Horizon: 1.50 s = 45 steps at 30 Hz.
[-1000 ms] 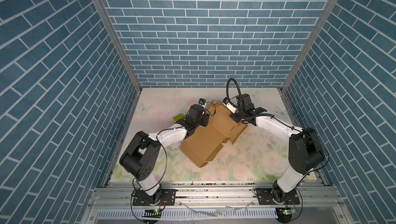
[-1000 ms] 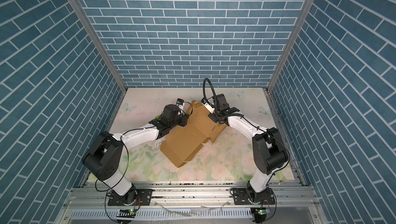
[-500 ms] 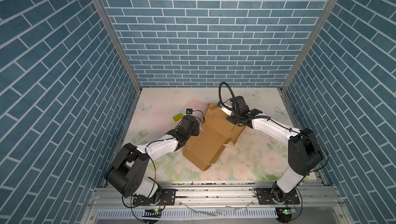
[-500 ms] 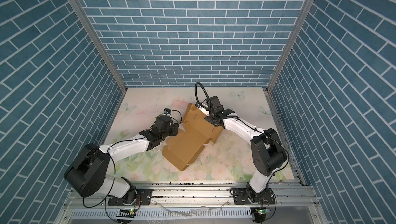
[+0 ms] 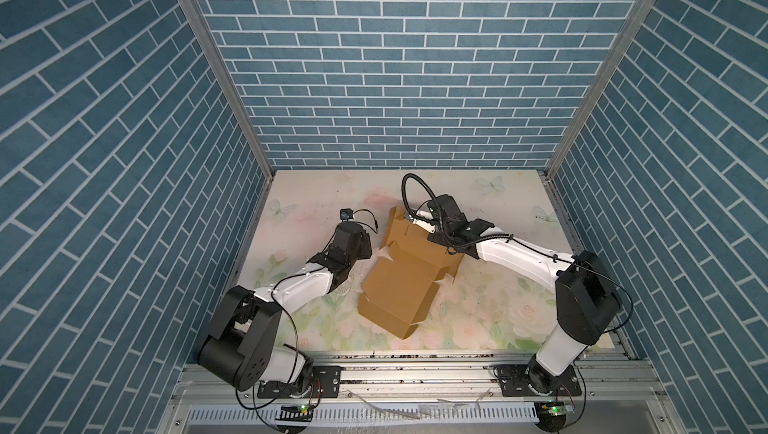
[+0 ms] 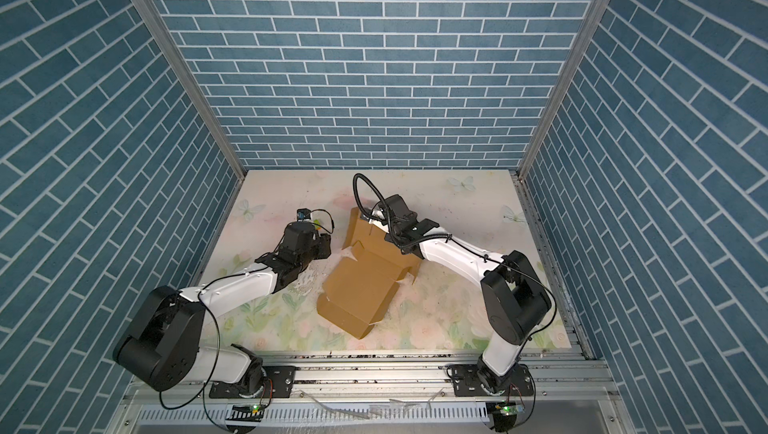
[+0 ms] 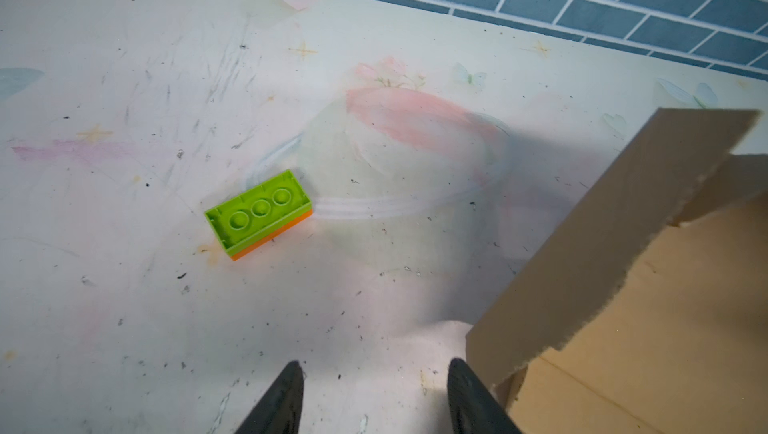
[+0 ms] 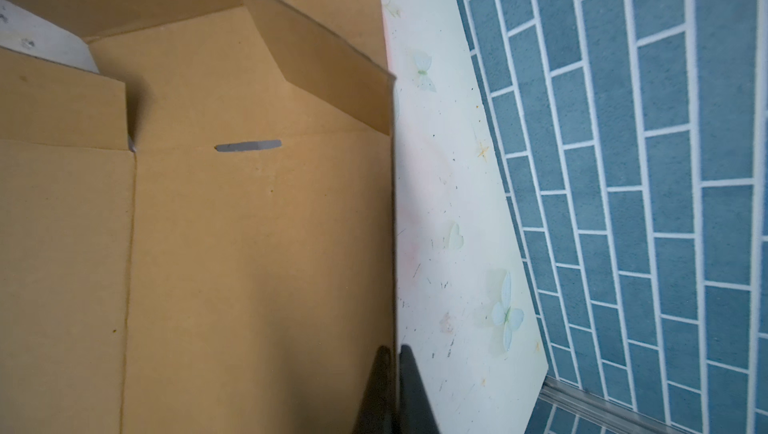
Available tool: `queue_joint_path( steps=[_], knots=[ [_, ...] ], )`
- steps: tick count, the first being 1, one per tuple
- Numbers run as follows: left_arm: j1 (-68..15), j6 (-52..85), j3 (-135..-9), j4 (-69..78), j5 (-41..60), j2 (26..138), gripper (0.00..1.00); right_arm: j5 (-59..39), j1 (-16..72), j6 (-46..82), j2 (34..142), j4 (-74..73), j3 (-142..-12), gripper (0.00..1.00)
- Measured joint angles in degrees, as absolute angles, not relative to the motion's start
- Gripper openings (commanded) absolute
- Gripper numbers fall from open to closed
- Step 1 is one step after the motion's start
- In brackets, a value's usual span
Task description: Fold the paper box
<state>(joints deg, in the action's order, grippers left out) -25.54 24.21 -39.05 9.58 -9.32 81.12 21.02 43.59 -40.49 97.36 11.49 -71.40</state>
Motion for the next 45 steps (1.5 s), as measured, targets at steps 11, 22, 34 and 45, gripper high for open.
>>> queue_joint_path(
  steps=[11, 22, 34, 45],
  knots=[
    [-24.23, 21.15, -40.05, 15.22, 0.84, 86.13, 0.58, 22.55, 44.21, -42.50, 97.08, 9.13, -70.04, 0.00],
    [-24.23, 16.71, -42.13, 19.49, 10.87, 91.07, 0.54, 22.59, 44.21, -42.52, 97.08, 8.10, -69.84, 0.00],
    [-24.32, 14.55, -45.15, 21.78, 11.49, 94.52, 0.20, 22.31, 44.21, -42.52, 97.08, 7.27, -69.43, 0.00],
    [-26.22, 13.87, -43.90, 24.10, 9.47, 92.53, 0.09, 23.09, 44.21, -43.83, 97.08, 6.63, -69.45, 0.00]
  ],
)
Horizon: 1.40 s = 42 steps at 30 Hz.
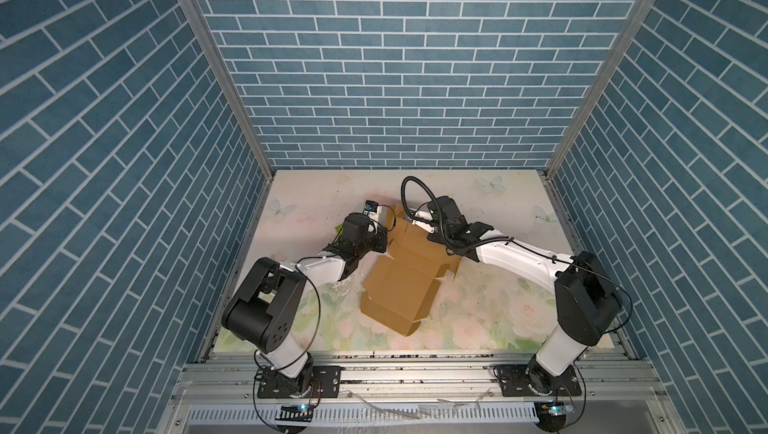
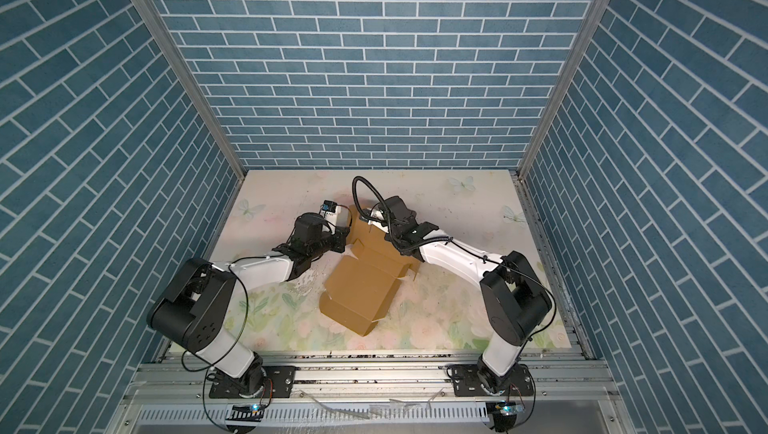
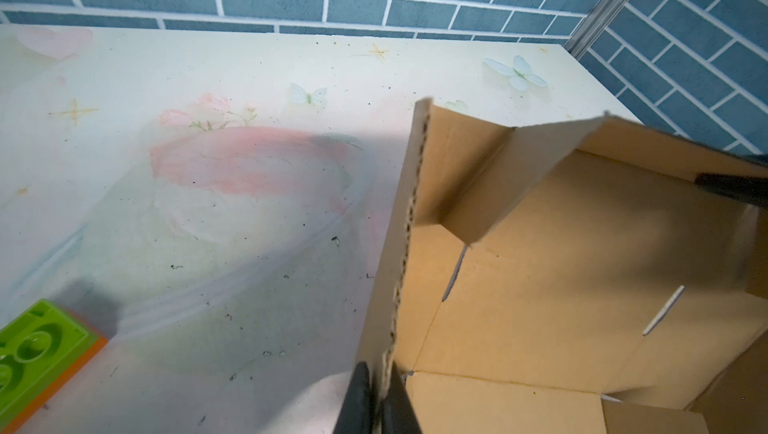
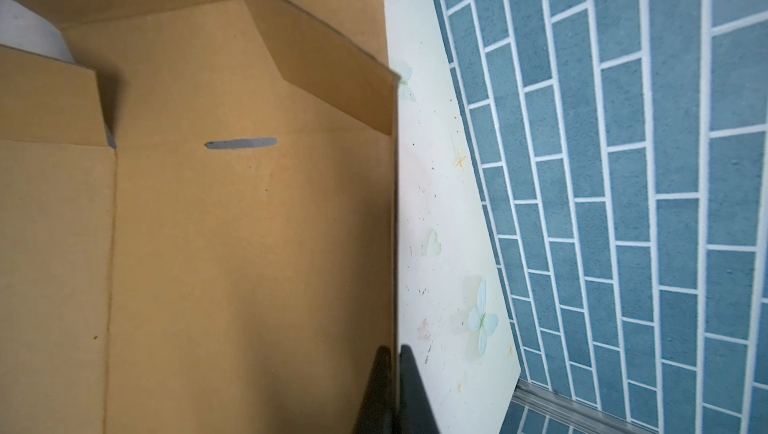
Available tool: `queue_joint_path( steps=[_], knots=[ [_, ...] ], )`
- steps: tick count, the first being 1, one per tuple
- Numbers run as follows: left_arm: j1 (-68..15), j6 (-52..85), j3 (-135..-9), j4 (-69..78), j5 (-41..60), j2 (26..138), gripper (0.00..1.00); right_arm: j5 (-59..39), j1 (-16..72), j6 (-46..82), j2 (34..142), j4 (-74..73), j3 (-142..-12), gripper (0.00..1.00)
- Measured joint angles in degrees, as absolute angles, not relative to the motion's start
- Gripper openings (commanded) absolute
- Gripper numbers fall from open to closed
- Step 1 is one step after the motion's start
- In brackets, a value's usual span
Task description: Fold the paper box
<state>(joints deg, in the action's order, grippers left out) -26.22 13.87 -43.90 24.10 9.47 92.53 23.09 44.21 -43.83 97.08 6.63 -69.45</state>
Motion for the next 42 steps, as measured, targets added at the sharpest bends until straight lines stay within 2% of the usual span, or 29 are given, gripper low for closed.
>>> queue_joint_path(
  steps=[25, 34, 42],
  knots=[
    [-31.94, 17.41, -33.45, 32.45, 7.75, 86.11, 0.10, 26.22, 46.70, -46.50, 97.03, 5.32, -68.40, 0.00],
    [-33.21, 18.76, -28.38, 38.33, 7.53, 85.01, 0.14, 30.02, 50.02, -49.54, 94.63, -2.33, -62.22, 0.00],
    [-33.58, 19.38, -25.17, 41.08, 7.84, 84.97, 0.25, 32.93, 53.49, -53.12, 92.31, -11.33, -55.68, 0.00]
  ],
)
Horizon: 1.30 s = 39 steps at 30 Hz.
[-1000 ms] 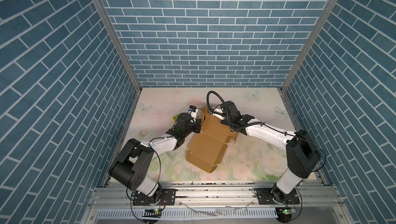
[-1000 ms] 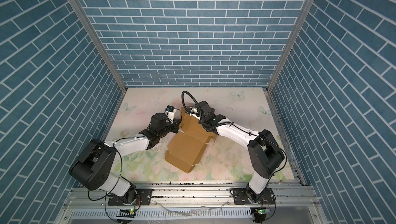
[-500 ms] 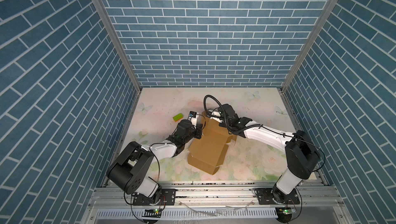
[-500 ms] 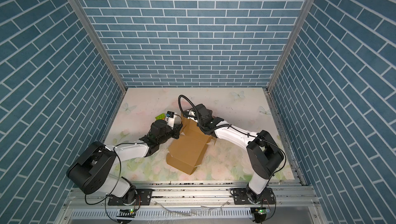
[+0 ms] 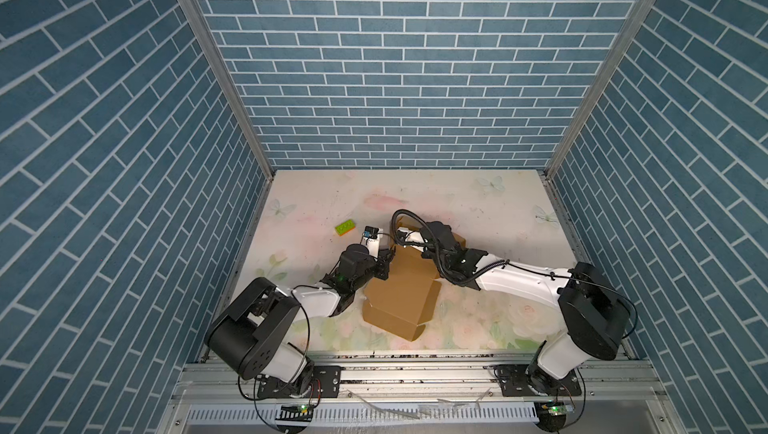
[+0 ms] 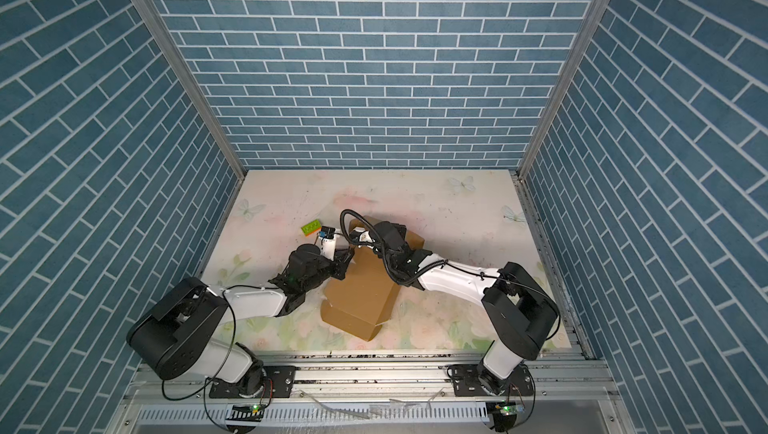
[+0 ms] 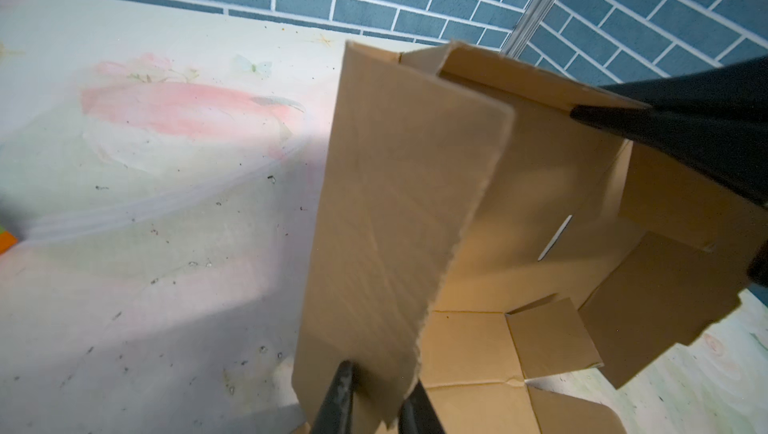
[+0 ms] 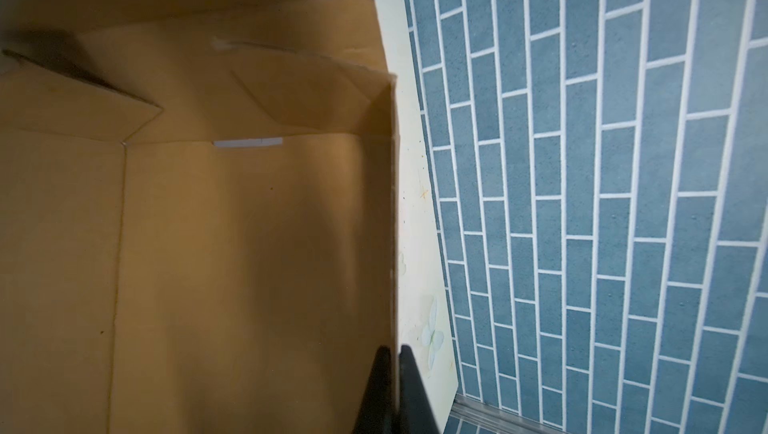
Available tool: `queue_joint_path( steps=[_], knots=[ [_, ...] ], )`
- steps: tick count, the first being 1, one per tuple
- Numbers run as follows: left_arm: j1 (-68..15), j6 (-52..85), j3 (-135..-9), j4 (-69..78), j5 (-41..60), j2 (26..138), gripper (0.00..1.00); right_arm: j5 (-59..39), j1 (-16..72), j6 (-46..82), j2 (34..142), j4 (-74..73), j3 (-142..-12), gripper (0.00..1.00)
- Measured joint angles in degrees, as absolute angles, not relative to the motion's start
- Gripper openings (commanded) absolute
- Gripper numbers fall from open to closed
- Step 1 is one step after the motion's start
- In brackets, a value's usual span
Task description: Fold the paper box
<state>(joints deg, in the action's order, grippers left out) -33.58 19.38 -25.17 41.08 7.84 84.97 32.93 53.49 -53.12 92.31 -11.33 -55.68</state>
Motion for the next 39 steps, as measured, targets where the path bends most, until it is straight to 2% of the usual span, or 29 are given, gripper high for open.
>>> queue_joint_path(
  steps=[7, 10, 18, 28, 30, 32, 39],
  knots=[
    [-33.69, 18.65, -23.97, 40.69, 8.69, 83.55, 0.44, 34.13, 54.76, -55.16, 91.18, -17.15, -51.20, 0.00],
    [-33.69, 17.76, -23.92, 40.07, 8.91, 81.65, 0.48, 34.59, 55.20, -56.12, 91.18, -18.76, -50.13, 0.00],
    [-32.75, 17.02, -22.44, 36.71, 8.93, 73.91, 0.49, 34.70, 55.61, -57.52, 91.18, -20.08, -49.74, 0.00],
    [-25.85, 17.37, -20.23, 30.35, 10.35, 60.64, 0.49, 34.41, 55.61, -58.24, 91.18, -20.27, -49.74, 0.00],
    [-24.01, 17.78, -20.23, 30.11, 10.33, 61.17, 0.49, 34.28, 55.61, -58.41, 91.18, -20.38, -49.74, 0.00],
    [-22.31, 18.57, -20.29, 29.82, 10.09, 62.92, 0.53, 34.24, 55.61, -58.50, 91.18, -20.45, -49.74, 0.00],
    [-20.64, 20.47, -23.73, 29.21, 10.17, 75.68, 0.59, 34.24, 55.64, -58.57, 91.18, -20.45, -49.74, 0.00]
  ],
)
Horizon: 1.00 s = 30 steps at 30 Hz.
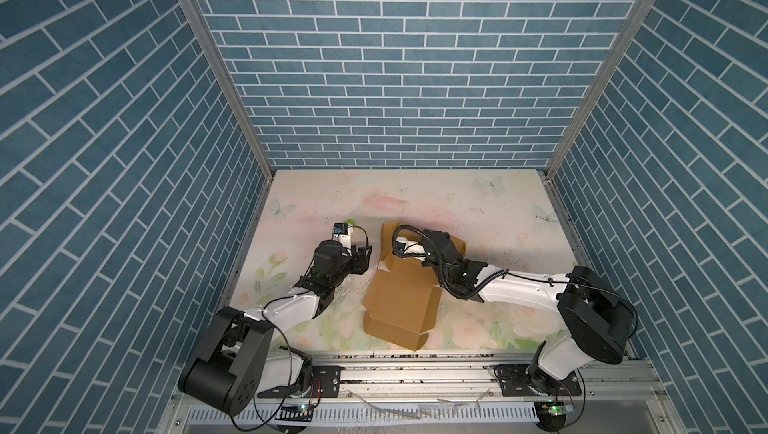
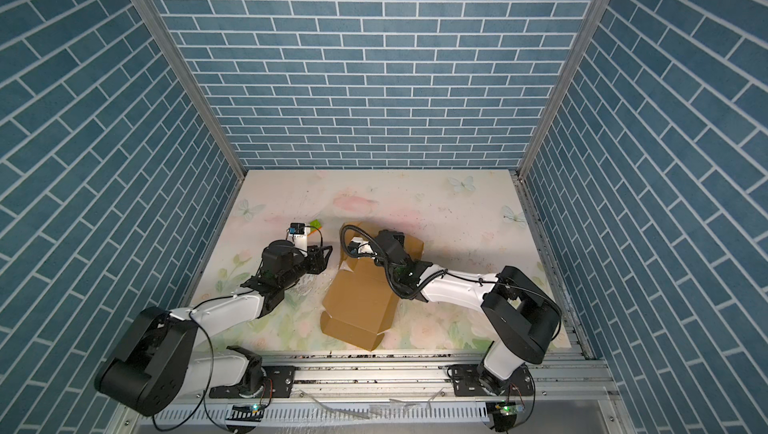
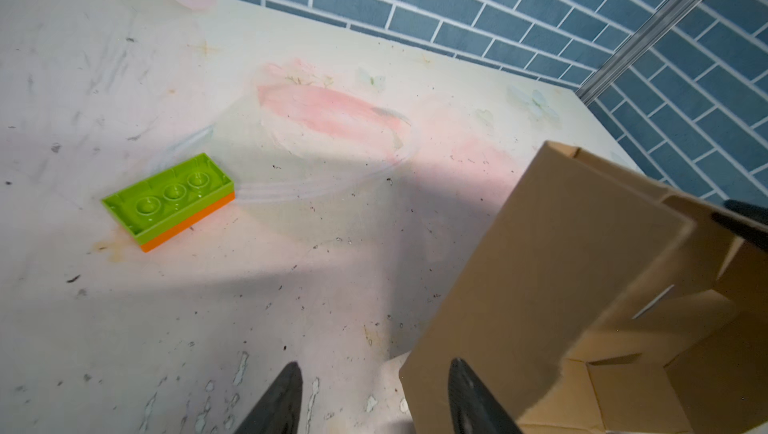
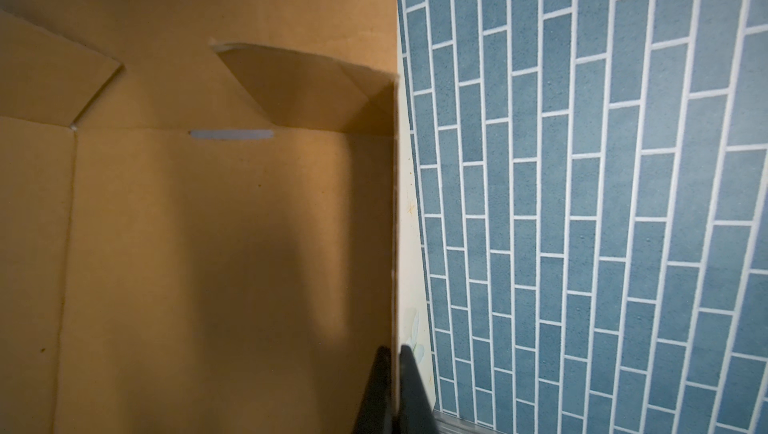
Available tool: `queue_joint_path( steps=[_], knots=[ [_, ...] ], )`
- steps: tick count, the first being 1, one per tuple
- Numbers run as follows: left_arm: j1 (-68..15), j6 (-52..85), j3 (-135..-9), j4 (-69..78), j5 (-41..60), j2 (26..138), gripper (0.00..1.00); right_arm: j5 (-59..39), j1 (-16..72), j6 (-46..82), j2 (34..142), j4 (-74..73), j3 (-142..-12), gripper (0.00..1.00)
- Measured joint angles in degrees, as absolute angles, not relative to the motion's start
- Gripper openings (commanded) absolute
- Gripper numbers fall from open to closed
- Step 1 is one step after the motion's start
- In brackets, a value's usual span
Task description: Fold the paper box
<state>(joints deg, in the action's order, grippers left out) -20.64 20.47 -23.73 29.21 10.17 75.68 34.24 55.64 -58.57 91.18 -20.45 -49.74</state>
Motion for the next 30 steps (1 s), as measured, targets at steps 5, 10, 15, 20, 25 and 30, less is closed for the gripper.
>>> queue_joint_path(
  steps=[5, 10, 15, 20, 25, 30],
  knots=[
    [-20.64, 20.80, -26.00, 32.08, 12.19, 83.68, 0.59, 34.30, 55.88, -58.59, 91.18, -20.47, -49.74, 0.00],
    [-20.64, 20.80, -26.50, 37.17, 16.12, 89.03, 0.59, 34.28, 55.94, -58.65, 91.18, -20.47, -49.74, 0.00],
    [-20.64, 20.78, -26.48, 42.28, 19.86, 91.61, 0.58, 34.28, 55.94, -58.98, 91.22, -20.47, -49.76, 0.00],
    [-20.64, 20.78, -25.67, 47.29, 22.24, 91.70, 0.58, 34.30, 55.94, -59.07, 91.61, -20.58, -49.76, 0.00],
    [-20.80, 20.80, -24.29, 50.30, 23.53, 91.70, 0.58, 34.28, 55.94, -59.07, 92.01, -20.67, -49.93, 0.00],
    [-21.23, 20.82, -23.22, 53.15, 24.12, 91.72, 0.58, 34.24, 55.94, -59.07, 92.05, -20.62, -50.09, 0.00]
  ],
)
